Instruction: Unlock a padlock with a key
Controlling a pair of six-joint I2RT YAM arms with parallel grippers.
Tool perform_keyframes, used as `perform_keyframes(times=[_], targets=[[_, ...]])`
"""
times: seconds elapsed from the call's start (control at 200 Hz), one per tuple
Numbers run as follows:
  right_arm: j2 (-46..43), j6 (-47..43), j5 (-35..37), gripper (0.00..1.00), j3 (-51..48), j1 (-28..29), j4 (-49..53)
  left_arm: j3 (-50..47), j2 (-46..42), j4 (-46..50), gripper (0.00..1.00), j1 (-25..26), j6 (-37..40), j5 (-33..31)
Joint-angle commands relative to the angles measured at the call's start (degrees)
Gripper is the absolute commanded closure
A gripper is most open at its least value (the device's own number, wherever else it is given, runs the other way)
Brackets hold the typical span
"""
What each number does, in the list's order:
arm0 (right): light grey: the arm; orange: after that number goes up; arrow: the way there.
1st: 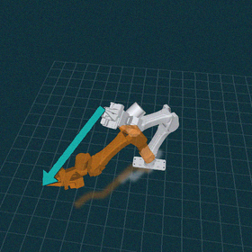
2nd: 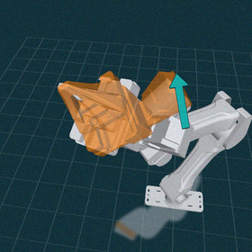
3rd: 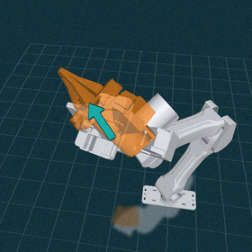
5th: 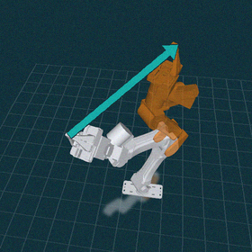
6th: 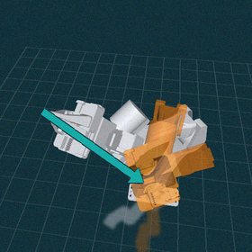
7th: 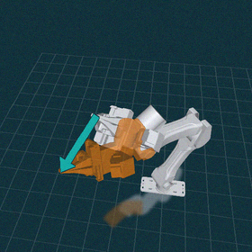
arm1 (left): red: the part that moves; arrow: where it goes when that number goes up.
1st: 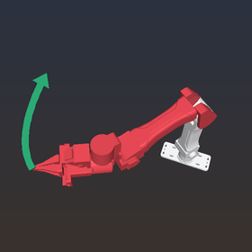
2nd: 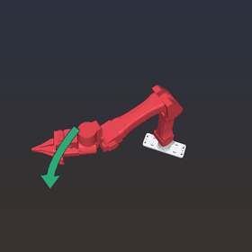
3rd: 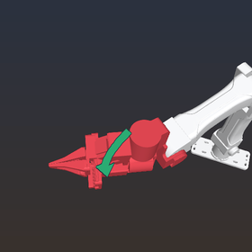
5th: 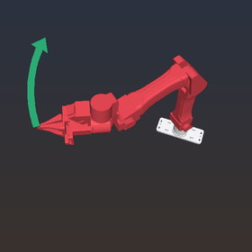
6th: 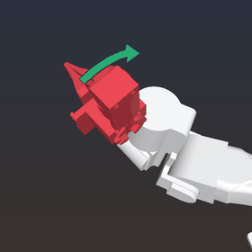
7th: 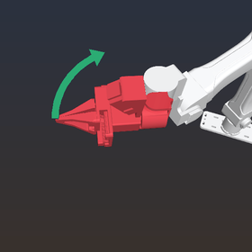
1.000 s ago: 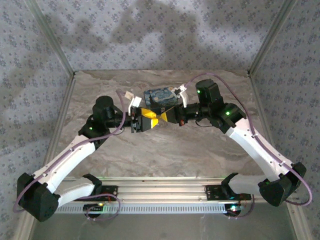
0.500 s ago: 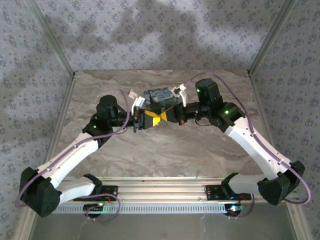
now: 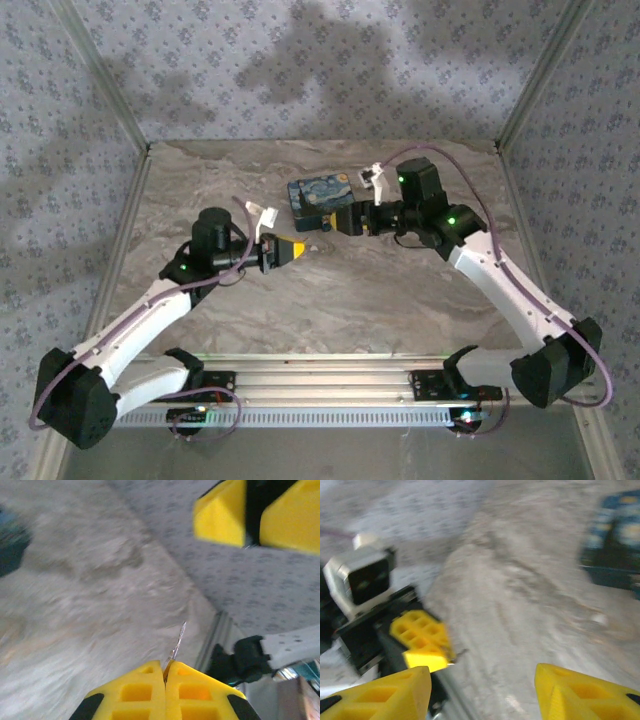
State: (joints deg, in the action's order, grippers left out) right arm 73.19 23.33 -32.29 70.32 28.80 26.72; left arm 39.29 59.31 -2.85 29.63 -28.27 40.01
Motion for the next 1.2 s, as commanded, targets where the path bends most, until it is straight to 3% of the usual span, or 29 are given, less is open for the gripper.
perform_keyframes(times=[0.0, 0.175, 0.305, 0.43, 0.764, 0.969, 1.194], targets=[[4.44, 1.42, 13.27, 0.41, -3.97, -0.46, -0.33, -6.46, -1.95, 1.64, 1.0, -1.13, -2.34, -5.97], [16.06, -1.57, 31.24, 0.34, -5.22, 6.32, -6.86, -12.49, -3.15, -0.18, 1.0, -1.81, -3.91, -8.97], [26.1, -2.74, 38.41, 0.35, -2.48, 9.82, -11.82, -13.44, -3.1, 1.31, 1.0, -1.94, -2.76, -9.33], [34.75, -3.57, 43.74, 0.36, 6.14, 11.93, -11.0, -13.77, -3.15, 3.52, 1.0, -2.29, -0.78, -9.77], [45.38, -0.87, 50.82, 0.37, 14.21, 12.27, -10.05, -15.11, -3.76, 4.87, 1.0, -3.95, 1.89, -9.93], [48.14, -1.1, 49.41, 0.38, 15.89, 11.37, -10.65, -15.0, -3.63, 5.22, 1.0, -4.66, 2.97, -9.71], [50.15, -2.59, 45.39, 0.47, 16.06, 10.2, -12.95, -13.87, -3.19, 7.68, 1.0, -5.33, 4.72, -9.99]])
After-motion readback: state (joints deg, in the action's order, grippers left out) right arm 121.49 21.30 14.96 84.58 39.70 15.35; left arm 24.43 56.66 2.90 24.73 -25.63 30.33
